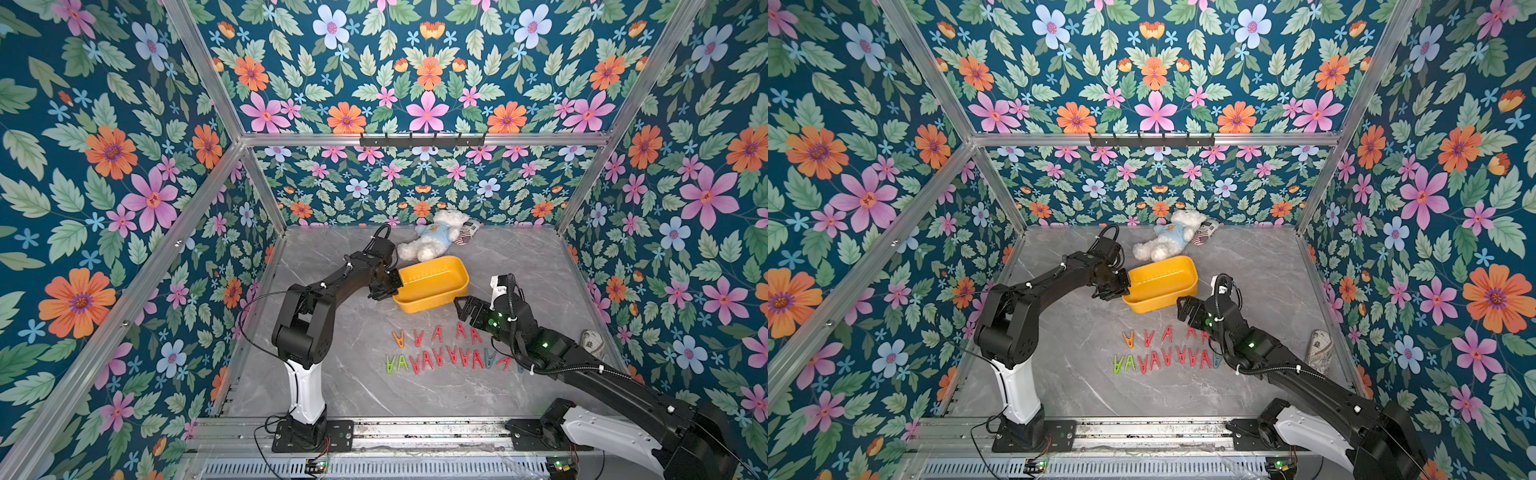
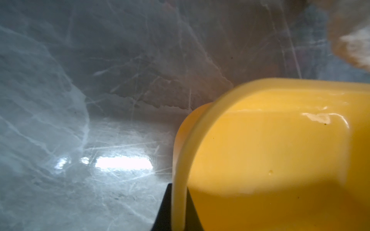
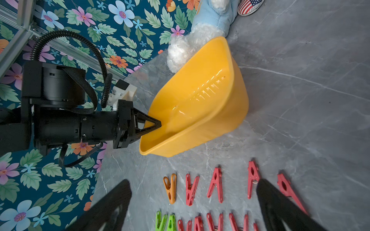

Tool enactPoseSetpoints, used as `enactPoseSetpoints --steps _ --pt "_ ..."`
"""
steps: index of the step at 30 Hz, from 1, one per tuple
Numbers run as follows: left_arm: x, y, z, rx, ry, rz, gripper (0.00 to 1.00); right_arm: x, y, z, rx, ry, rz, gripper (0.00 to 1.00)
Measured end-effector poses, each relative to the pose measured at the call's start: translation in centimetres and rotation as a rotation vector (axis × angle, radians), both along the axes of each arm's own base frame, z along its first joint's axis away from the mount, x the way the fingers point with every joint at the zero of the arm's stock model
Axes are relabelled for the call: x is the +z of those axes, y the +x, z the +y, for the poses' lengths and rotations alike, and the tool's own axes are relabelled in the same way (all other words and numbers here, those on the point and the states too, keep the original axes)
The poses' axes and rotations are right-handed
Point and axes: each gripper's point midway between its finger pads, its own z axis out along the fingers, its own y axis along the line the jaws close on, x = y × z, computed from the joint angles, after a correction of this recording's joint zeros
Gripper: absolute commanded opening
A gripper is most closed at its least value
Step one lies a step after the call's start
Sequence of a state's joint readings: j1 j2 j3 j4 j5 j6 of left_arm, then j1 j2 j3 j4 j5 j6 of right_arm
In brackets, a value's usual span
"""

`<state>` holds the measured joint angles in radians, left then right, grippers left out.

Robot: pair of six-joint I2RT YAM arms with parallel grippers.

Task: Take the clothespins out of the storage box
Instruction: Adjust the storage box at the center of the board.

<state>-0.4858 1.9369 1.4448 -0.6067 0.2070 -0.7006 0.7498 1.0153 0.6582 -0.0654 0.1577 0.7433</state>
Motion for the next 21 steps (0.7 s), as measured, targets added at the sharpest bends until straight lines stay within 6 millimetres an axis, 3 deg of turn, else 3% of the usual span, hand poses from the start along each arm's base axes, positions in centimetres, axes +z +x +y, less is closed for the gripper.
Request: enactPoseSetpoints --steps 10,14,16,21 --pt "-1.8 -0.1 0.5 -0.075 0.172 -0.102 0.00 -0.3 -0.1 -0.1 -0.010 0.003 0.021 0.99" --pt "-1.7 0.1 0.4 -0.091 0.177 -0.132 0.33 -0.3 -0.1 -0.3 -0.019 0.000 0.022 0.99" --pt "-1.1 0.0 0.5 -0.088 0.174 -0.143 0.44 -0.4 0.0 -0.5 -0.032 -0.008 0.021 0.99" --pt "2.4 0.6 0.1 -0.094 0.133 -0.232 0.93 -0.3 0.2 -1.9 -0.089 -0.031 -0.004 0.99"
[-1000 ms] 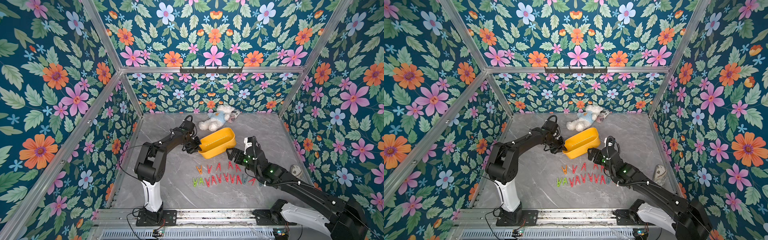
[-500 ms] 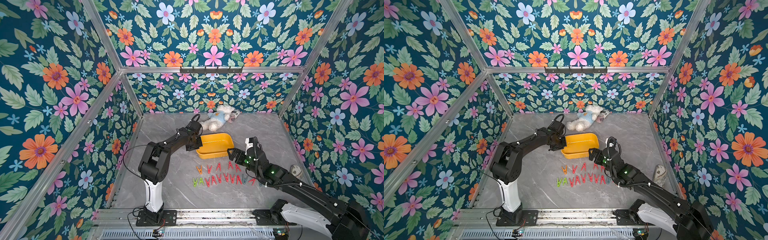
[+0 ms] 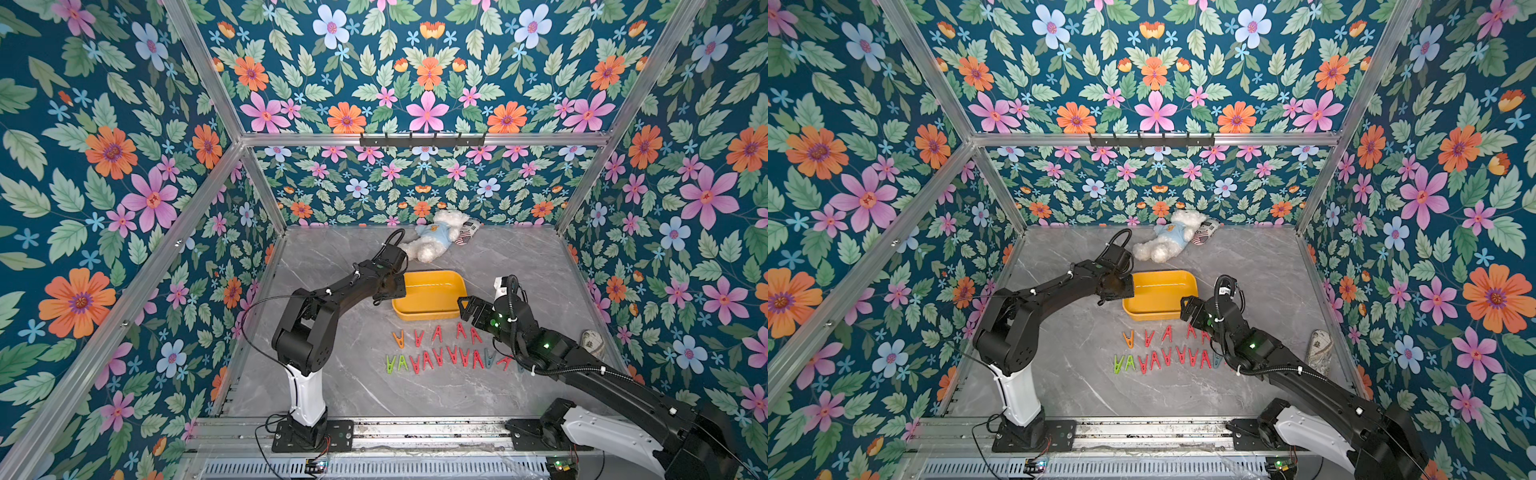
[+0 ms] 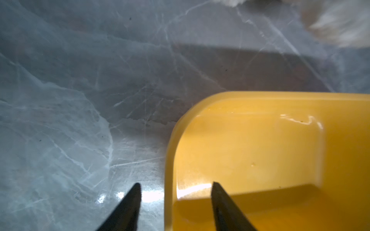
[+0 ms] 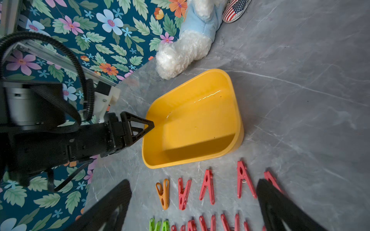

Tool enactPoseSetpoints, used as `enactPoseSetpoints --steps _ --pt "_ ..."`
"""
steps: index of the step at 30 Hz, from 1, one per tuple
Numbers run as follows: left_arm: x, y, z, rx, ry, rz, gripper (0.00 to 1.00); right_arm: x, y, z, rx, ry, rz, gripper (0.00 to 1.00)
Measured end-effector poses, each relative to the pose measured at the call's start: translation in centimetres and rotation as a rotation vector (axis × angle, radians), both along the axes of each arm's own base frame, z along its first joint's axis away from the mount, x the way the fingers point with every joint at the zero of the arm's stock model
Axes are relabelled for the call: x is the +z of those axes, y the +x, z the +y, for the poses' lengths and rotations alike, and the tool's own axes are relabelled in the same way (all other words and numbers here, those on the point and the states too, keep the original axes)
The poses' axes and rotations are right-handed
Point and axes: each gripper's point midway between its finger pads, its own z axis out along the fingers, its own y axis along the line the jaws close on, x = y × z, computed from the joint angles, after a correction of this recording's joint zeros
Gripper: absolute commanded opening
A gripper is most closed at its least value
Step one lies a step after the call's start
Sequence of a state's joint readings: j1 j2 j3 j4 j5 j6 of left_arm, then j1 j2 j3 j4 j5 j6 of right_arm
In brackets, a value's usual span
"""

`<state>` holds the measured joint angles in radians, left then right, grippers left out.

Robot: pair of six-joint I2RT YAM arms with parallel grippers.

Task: Take the clothespins out of the storage box
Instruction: Adjust the storage box at the center of the board, then reset both arms

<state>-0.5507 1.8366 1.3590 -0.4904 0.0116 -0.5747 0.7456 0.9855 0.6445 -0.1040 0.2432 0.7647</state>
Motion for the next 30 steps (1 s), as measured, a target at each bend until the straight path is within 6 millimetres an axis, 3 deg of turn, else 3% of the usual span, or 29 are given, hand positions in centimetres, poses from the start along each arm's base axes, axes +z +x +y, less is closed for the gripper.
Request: enactPoseSetpoints --steps 2,7,12,14,18,22,26,30 --pt "1.7 0.1 0.1 0.004 -0.019 -0.042 1.00 0.0 0.2 -0.9 -0.035 -0.017 -0.017 0.99" --pt "6.3 0.3 1.5 0.028 -0.029 -0.168 1.00 -0.1 1.1 -4.0 -0.127 -0.097 -0.086 0.99" --pt "10.3 0.1 5.8 0.118 0.032 -0.327 1.00 0.0 3.2 -8.7 -0.256 -0.165 -0.132 0.99" --pt "11.0 -0.2 8.0 0.170 0.073 -0.394 0.99 0.0 3.9 -10.4 -0.305 -0.199 -0.145 0.99" --pt "10.9 -1.3 13.3 0.278 0.195 -0.494 1.00 -0.9 5.0 -13.4 -0.380 -0.304 -0.182 0.99" --pt "9.3 -1.7 18.7 0.400 0.305 -0.514 1.00 -1.3 6.5 -17.1 -0.488 -0.384 -0.198 0.99" --pt "6.1 -1.7 23.7 0.511 0.398 -0.474 1.00 -2.9 7.8 -20.4 -0.576 -0.479 -0.185 0.99" --pt "2.8 -1.9 26.9 0.567 0.445 -0.452 1.00 -5.0 8.9 -21.3 -0.564 -0.608 -0.192 0.99"
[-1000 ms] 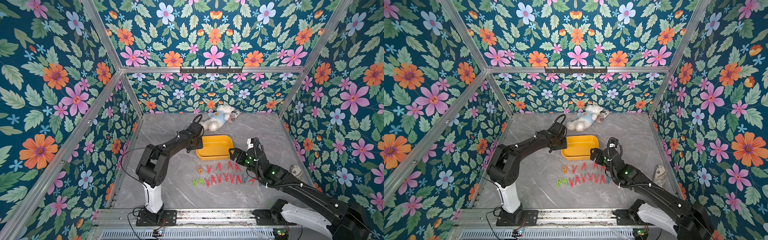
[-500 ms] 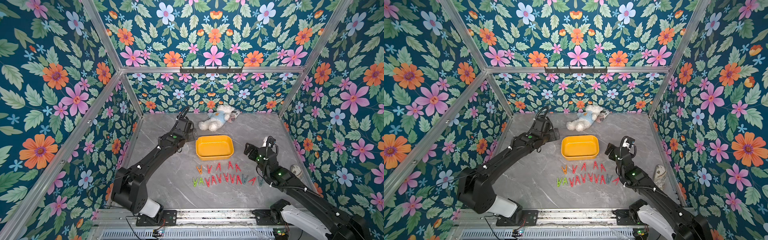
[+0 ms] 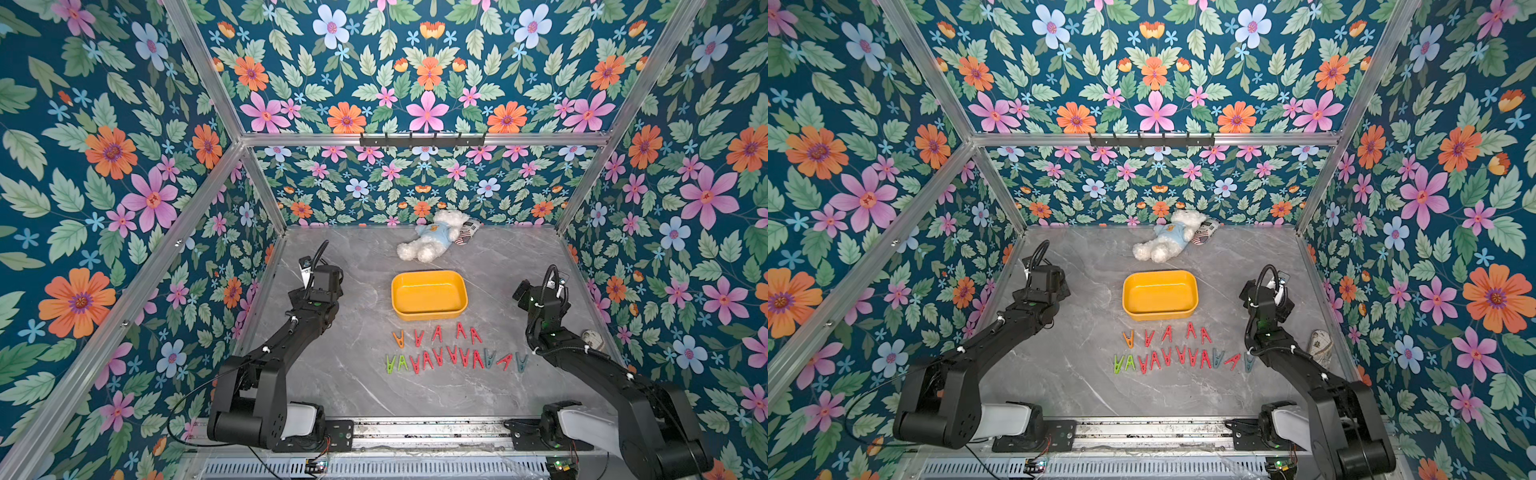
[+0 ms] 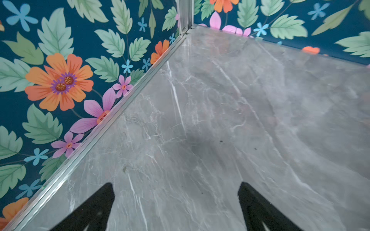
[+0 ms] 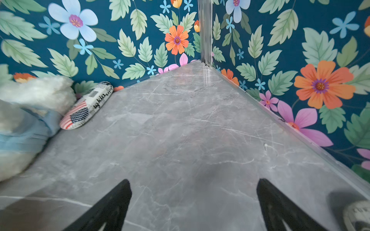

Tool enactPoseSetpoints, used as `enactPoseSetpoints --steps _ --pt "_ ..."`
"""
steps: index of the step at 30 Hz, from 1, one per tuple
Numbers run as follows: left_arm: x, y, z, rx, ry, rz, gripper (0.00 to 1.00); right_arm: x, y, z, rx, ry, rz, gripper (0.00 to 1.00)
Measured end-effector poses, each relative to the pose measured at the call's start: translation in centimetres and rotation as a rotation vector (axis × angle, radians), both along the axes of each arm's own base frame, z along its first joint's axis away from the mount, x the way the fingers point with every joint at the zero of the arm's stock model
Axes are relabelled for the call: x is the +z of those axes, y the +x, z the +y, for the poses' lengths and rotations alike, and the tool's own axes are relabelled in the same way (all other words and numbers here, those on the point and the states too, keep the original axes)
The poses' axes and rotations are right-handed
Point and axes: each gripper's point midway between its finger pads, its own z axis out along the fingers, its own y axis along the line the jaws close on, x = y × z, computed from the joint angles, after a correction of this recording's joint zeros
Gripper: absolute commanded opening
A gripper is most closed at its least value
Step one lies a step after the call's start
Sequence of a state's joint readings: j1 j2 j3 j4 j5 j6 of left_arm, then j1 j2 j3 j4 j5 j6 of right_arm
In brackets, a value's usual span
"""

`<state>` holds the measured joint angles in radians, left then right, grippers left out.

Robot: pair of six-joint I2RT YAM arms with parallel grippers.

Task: Take the clothespins out of the storage box
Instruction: Reset both arms

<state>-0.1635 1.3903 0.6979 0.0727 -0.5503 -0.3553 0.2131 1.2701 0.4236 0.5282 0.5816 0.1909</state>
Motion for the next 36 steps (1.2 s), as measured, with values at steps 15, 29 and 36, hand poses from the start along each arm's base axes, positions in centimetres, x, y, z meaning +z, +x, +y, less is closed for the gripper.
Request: enactPoseSetpoints --steps 15,29,36 --pt "-3.4 0.6 -0.6 -0.197 0.058 -0.142 1.00 -2.9 -1.1 -2.9 0.026 -0.056 -0.076 0.99" --pt "-3.0 0.5 -1.4 -0.313 0.096 -0.269 1.00 -1.6 -1.5 -1.3 0.178 -0.010 -0.212 0.99" --pt "-2.9 0.7 -1.5 -0.338 0.082 -0.308 1.00 -1.5 -1.4 -0.9 0.208 -0.012 -0.214 0.99"
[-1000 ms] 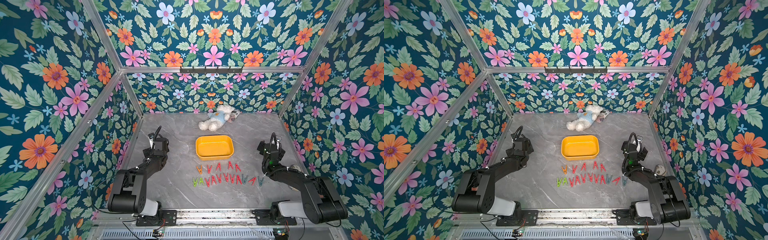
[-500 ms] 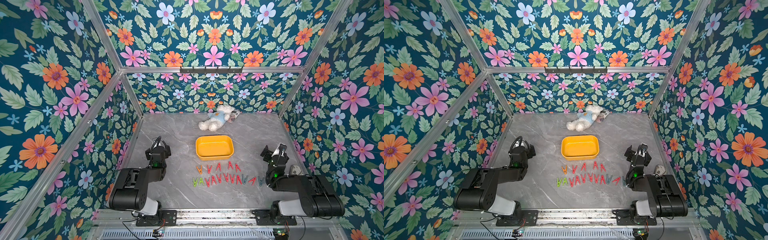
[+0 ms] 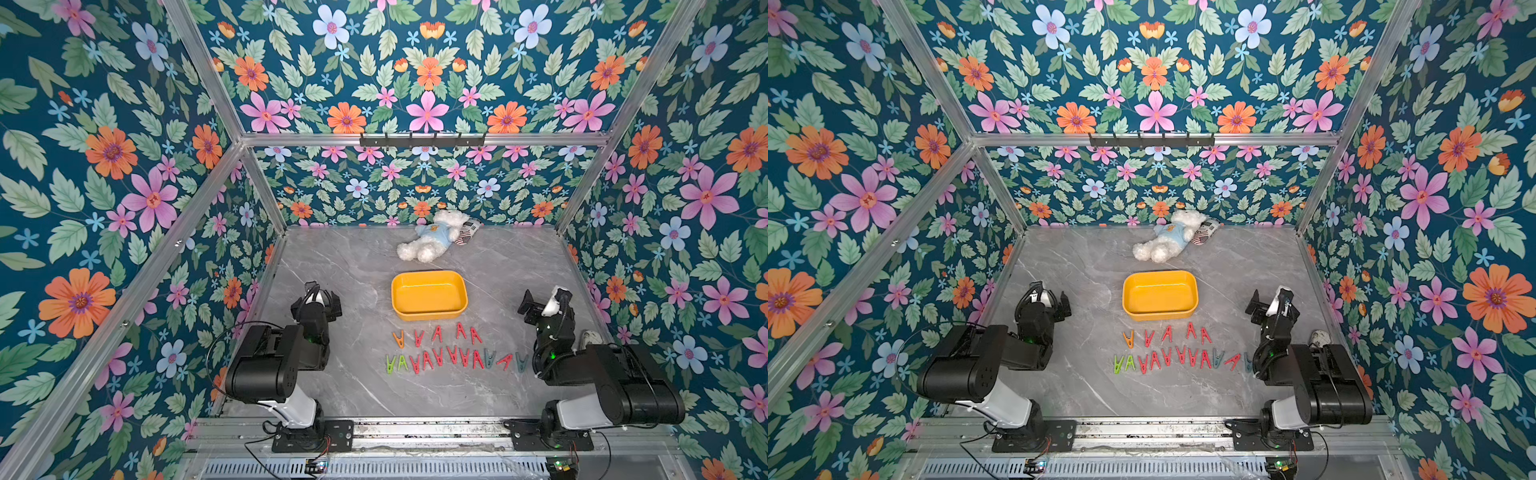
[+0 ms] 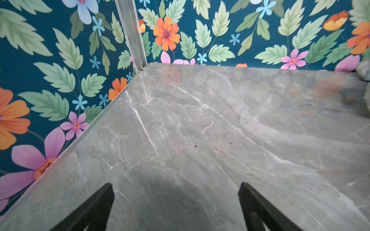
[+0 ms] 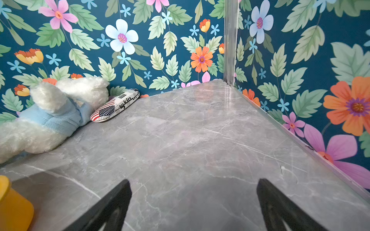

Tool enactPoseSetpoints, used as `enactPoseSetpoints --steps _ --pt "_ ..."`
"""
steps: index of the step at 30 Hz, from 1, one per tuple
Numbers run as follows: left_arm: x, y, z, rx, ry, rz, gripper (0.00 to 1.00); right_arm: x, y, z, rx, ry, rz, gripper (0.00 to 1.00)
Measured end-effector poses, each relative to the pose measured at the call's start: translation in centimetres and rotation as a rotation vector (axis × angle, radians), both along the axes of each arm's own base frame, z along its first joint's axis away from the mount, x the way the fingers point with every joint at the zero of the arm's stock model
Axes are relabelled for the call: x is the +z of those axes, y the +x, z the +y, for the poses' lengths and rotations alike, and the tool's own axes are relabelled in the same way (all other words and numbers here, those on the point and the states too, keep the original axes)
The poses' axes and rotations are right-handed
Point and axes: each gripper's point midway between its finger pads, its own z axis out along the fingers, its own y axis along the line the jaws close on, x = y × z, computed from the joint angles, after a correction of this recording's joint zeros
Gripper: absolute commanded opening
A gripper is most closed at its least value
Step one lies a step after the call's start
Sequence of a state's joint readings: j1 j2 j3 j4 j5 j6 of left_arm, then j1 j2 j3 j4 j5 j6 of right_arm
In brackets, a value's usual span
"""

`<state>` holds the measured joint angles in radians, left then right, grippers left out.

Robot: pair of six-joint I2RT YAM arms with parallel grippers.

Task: Take the clothespins out of the storage box
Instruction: Reset both arms

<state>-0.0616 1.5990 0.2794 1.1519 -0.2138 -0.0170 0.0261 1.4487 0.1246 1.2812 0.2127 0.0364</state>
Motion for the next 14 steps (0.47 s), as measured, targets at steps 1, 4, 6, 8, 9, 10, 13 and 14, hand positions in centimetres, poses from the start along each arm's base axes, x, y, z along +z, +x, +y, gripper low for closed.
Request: enactPoseSetpoints --steps 1,4,6,8,9,10,13,14 --pt "0.04 0.02 -0.01 -0.001 -0.001 -0.002 1.00 0.00 0.00 0.03 0.002 0.000 0.000 0.99" --pt "0.17 0.05 0.05 0.000 -0.001 -0.008 1.00 -0.01 0.00 0.02 0.001 0.000 0.000 0.99" --pt "0.35 0.10 0.02 -0.001 -0.002 -0.015 1.00 -0.01 0.00 0.02 0.001 0.000 0.000 0.99" --pt "0.50 0.14 -0.02 -0.003 -0.003 -0.022 1.00 -0.01 0.00 0.03 0.002 0.000 0.000 0.99" --pt "0.51 0.14 -0.02 -0.003 -0.003 -0.022 1.00 -0.01 0.00 0.03 0.002 0.000 0.000 0.99" --pt "0.51 0.15 -0.03 -0.004 -0.003 -0.022 1.00 -0.01 0.00 0.03 0.002 0.000 0.000 0.99" --pt "0.51 0.15 -0.03 -0.004 -0.003 -0.022 1.00 0.05 0.03 0.01 0.001 0.000 -0.002 0.99" --pt "0.51 0.15 -0.03 -0.004 -0.003 -0.022 1.00 0.09 0.06 -0.01 0.001 0.000 -0.003 0.99"
